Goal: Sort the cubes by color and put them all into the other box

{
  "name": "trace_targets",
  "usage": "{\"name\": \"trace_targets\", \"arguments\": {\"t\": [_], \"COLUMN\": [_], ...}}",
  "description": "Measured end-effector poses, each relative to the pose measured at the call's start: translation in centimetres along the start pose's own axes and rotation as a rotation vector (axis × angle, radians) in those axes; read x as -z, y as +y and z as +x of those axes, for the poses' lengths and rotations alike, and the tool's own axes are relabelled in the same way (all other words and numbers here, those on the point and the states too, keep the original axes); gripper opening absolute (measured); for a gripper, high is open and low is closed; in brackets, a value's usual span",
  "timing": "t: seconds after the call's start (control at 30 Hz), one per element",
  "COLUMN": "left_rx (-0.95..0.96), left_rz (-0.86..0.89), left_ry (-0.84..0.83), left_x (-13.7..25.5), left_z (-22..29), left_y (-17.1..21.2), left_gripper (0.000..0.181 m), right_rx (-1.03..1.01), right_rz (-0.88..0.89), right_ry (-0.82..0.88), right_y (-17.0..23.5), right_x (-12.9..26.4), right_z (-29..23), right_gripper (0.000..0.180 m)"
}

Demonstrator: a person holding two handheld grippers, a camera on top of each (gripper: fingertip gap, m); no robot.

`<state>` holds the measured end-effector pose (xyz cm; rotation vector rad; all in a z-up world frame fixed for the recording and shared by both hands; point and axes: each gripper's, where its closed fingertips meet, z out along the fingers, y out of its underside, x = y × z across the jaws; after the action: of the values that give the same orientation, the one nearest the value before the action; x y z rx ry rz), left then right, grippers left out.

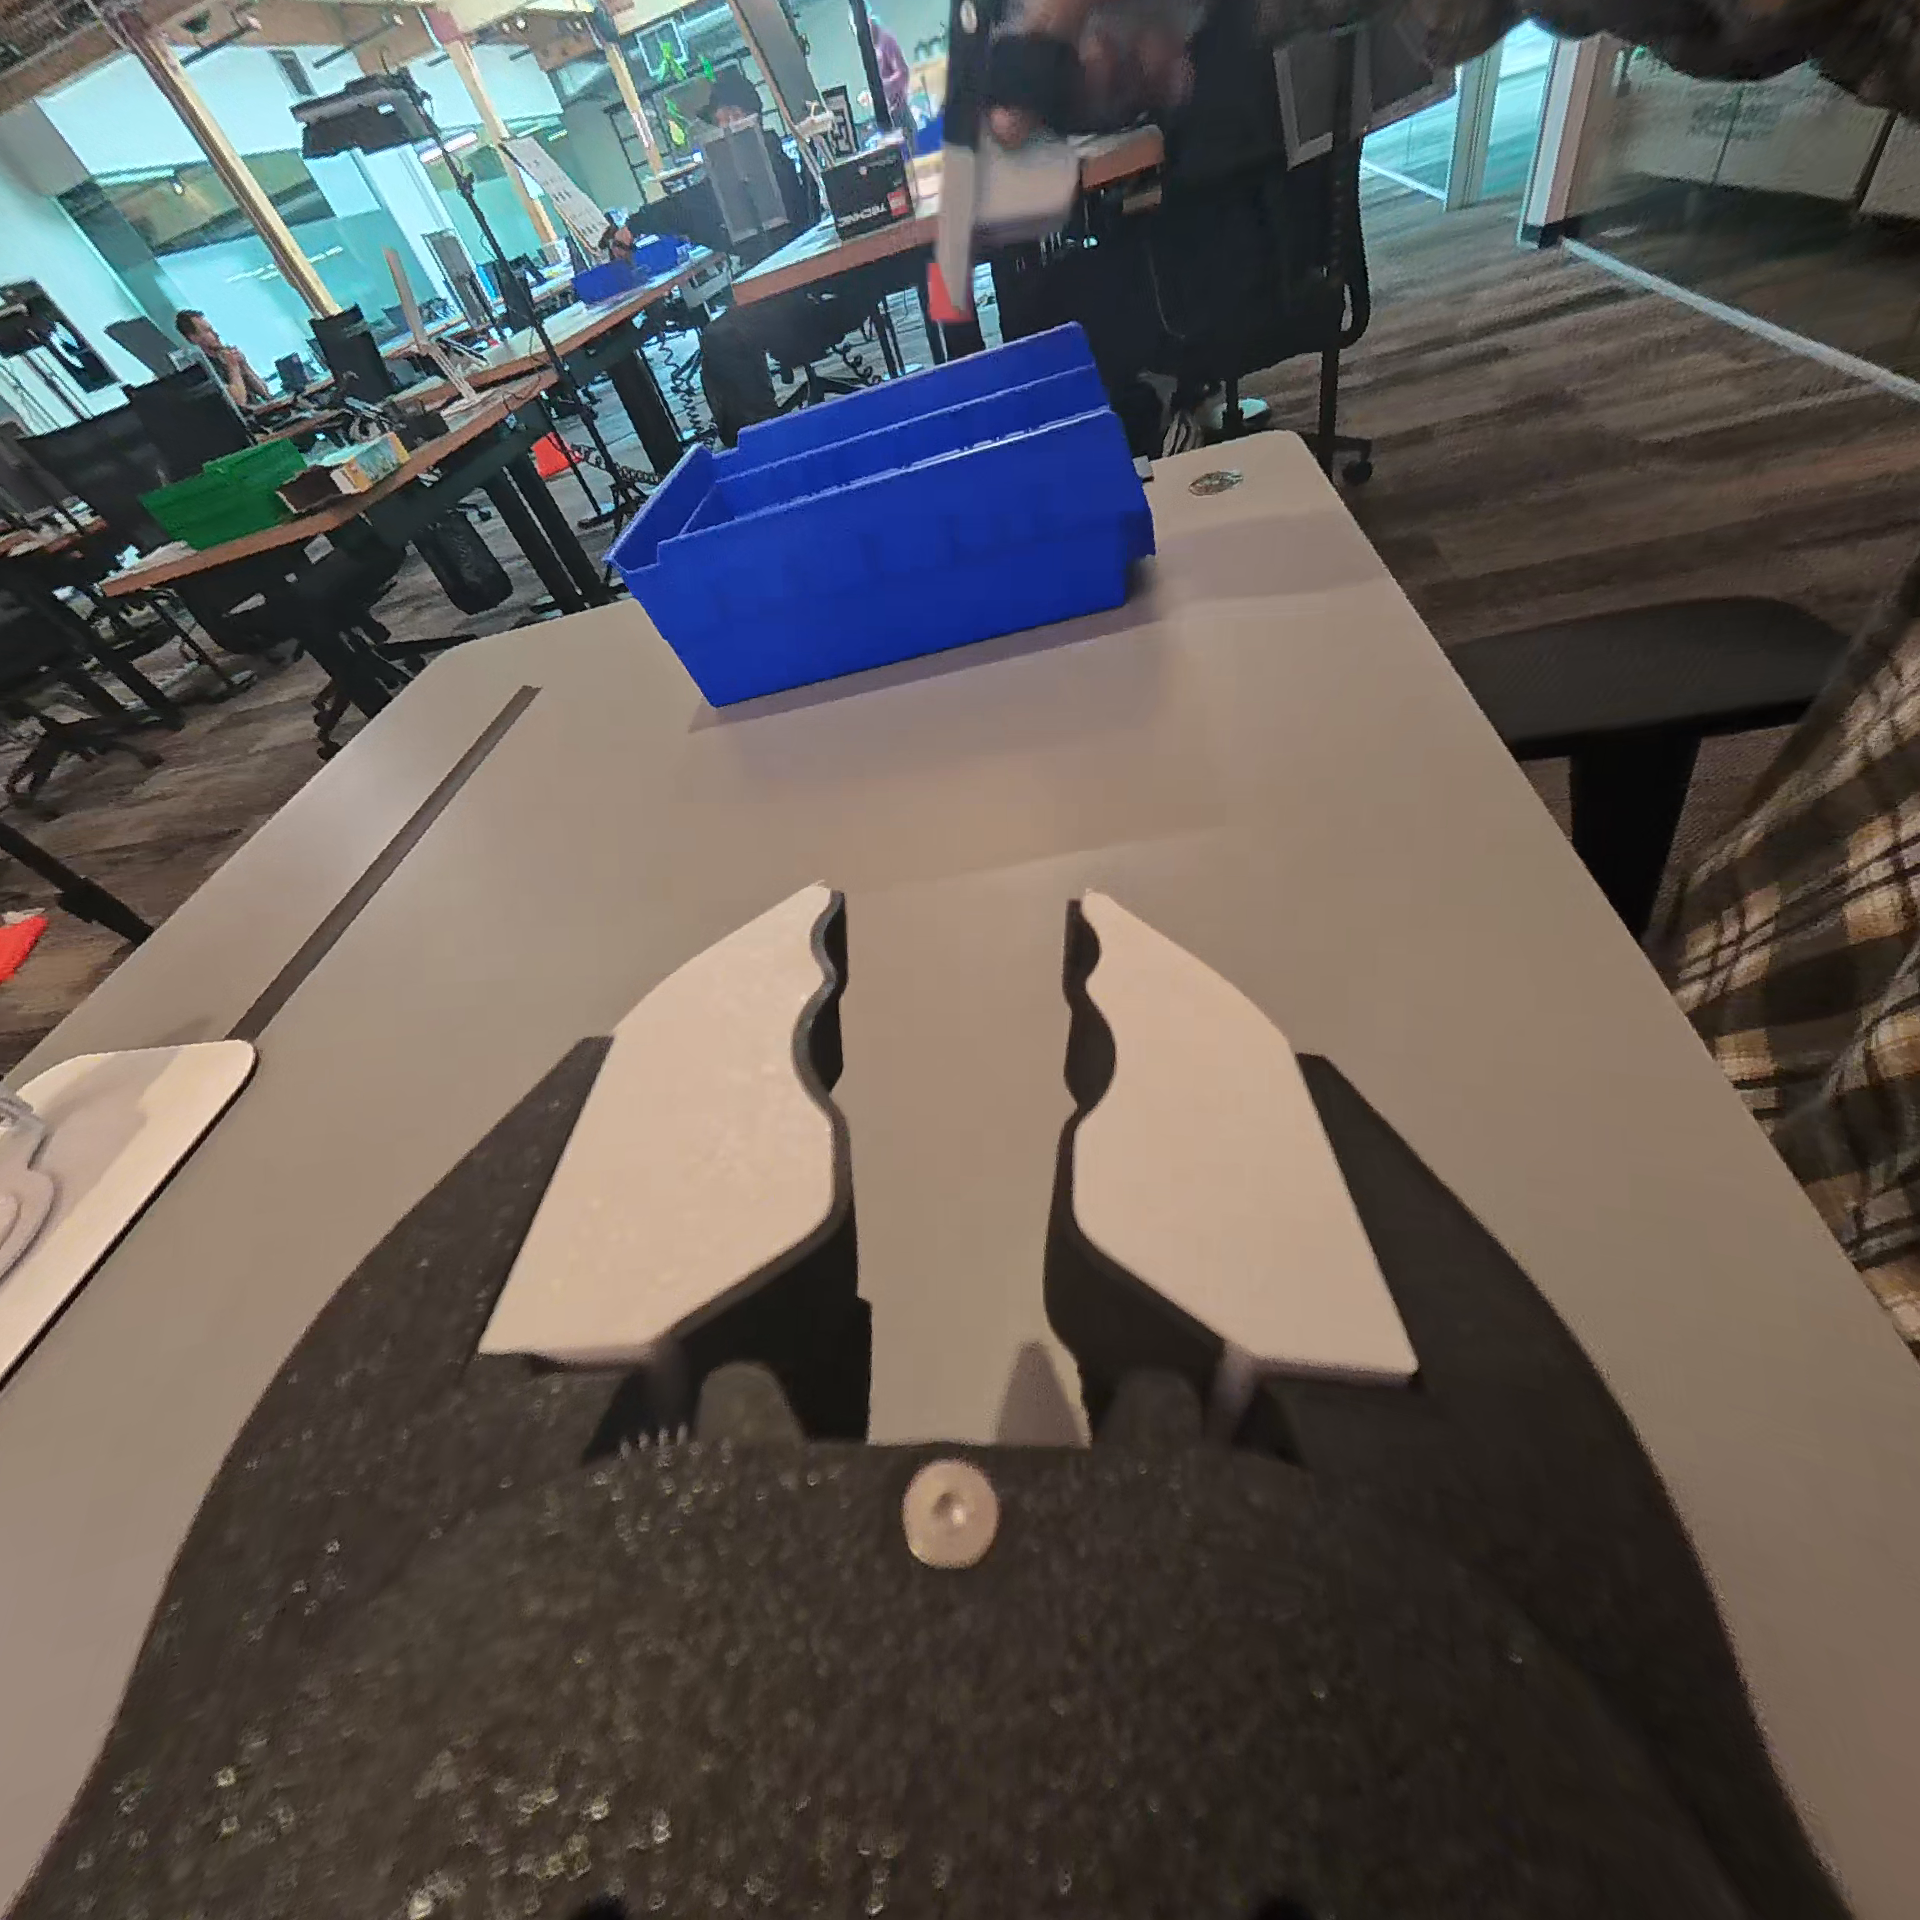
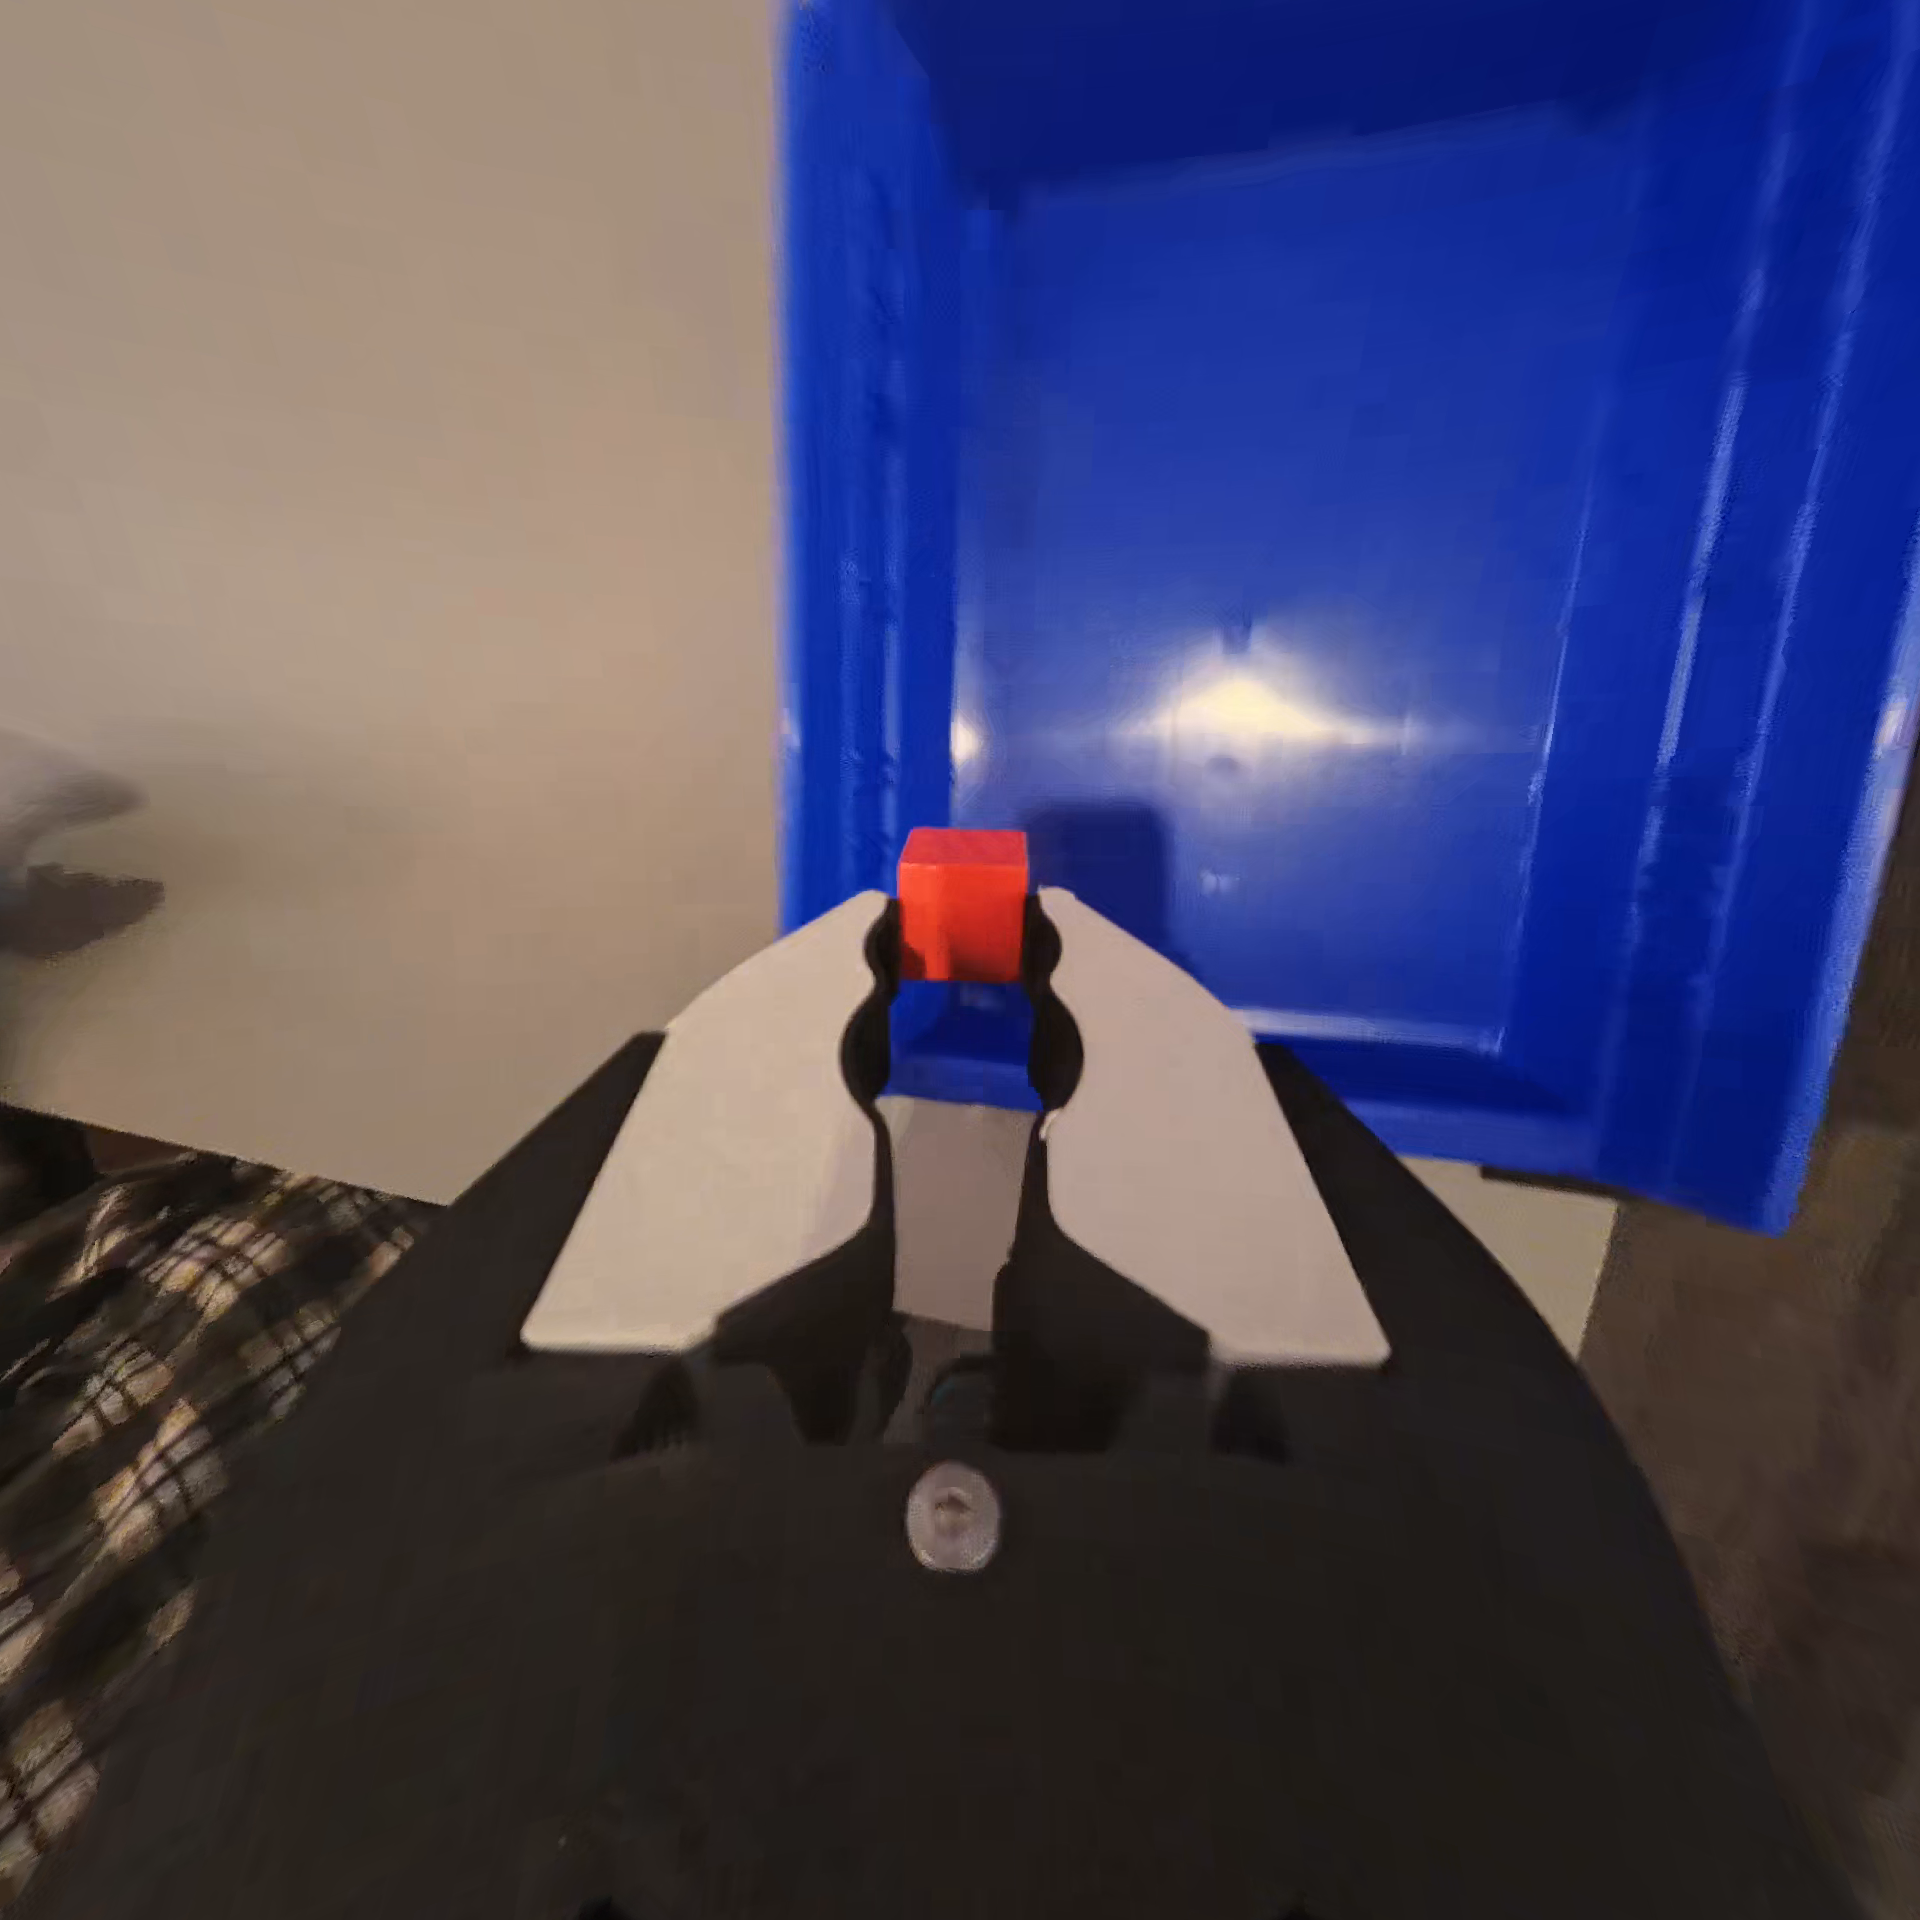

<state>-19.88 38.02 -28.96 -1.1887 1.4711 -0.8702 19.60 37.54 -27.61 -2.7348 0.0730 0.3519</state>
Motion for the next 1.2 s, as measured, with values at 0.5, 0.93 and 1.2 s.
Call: {"name": "trace_targets", "arguments": {"t": [0.5, 0.93, 1.2], "left_rx": [-0.007, 0.013, 0.018], "left_rz": [-0.034, -0.036, -0.042], "left_ry": [0.012, 0.007, -0.013], "left_x": [-0.3, -0.3, -0.3], "left_z": [0.2, -0.1, -0.6], "left_y": [0.8, 1.1, 1.4], "left_gripper": [0.029, 0.029, 0.029], "right_rx": [-0.101, 0.017, 0.553], "right_rz": [-0.352, -0.066, 0.652], "right_ry": [-0.032, 0.022, -0.197], "right_y": [7.5, 0.6, -6.8], "right_x": [-8.4, 1.4, 5.9], "right_z": [1.1, -1.2, -18.7], "right_gripper": [0.022, 0.041, 0.060]}}
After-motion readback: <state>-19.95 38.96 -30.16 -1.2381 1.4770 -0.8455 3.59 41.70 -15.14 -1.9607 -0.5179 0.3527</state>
